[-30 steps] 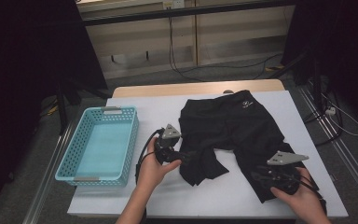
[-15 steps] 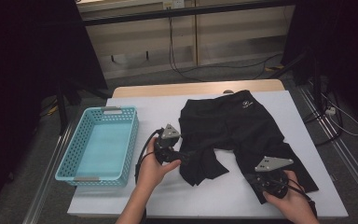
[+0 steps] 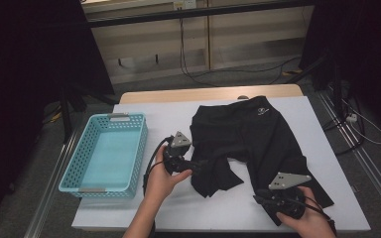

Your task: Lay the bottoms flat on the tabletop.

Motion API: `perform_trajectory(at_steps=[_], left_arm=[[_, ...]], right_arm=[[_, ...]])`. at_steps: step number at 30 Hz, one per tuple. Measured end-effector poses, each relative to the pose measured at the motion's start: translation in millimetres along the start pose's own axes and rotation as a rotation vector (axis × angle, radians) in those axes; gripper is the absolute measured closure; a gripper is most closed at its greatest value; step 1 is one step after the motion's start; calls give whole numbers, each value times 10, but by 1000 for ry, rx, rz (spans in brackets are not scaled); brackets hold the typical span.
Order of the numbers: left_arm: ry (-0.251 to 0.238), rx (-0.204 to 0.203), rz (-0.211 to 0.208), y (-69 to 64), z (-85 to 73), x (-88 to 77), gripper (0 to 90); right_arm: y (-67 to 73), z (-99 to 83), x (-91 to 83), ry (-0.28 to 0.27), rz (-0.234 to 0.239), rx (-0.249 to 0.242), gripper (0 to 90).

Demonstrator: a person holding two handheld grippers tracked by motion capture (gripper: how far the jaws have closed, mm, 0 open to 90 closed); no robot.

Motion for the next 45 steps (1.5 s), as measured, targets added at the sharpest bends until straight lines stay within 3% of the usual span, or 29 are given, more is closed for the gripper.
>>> perform_trajectory(at_steps=[1, 4, 12, 18, 24, 27, 32, 34, 39, 45], left_arm=[[-2, -1, 0, 0, -2, 3, 155], [3, -3, -2, -2, -8, 14, 154], [3, 2, -1, -1, 2, 8, 153], [2, 1, -6, -3, 14, 22, 154], [4, 5, -6, 1, 22, 32, 154], [5, 4, -10, -4, 22, 44, 154], [10, 12, -13, -13, 33, 61, 154], [6, 7, -18, -21, 34, 74, 154], [2, 10, -17, -19, 45, 75, 154], [6, 14, -23, -35, 50, 92, 154]], right_arm=[[-52, 9, -31, -14, -7, 19, 689], [-268, -17, -122, -34, -90, 61, 651], [-830, -254, -247, 8, -327, 146, 627], [-1078, -415, -300, 45, -410, 186, 635], [-1196, -514, -359, 58, -436, 226, 639], [-1225, -553, -387, 49, -414, 259, 677], [-1192, -562, -397, 49, -359, 266, 858], [-1182, -560, -415, 59, -366, 257, 895], [-1146, -610, -495, 78, -342, 279, 900], [-1141, -668, -609, 125, -356, 297, 900]])
Point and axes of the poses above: each handheld gripper's, and its own axes: x roughly forward along the jaws, z roughly out of its top, y roughly to its left, the point moved 3 cm from there along x, roughly forward along the jaws, and after that the axes turned 7 degrees about -z, right-handed, at the moved point
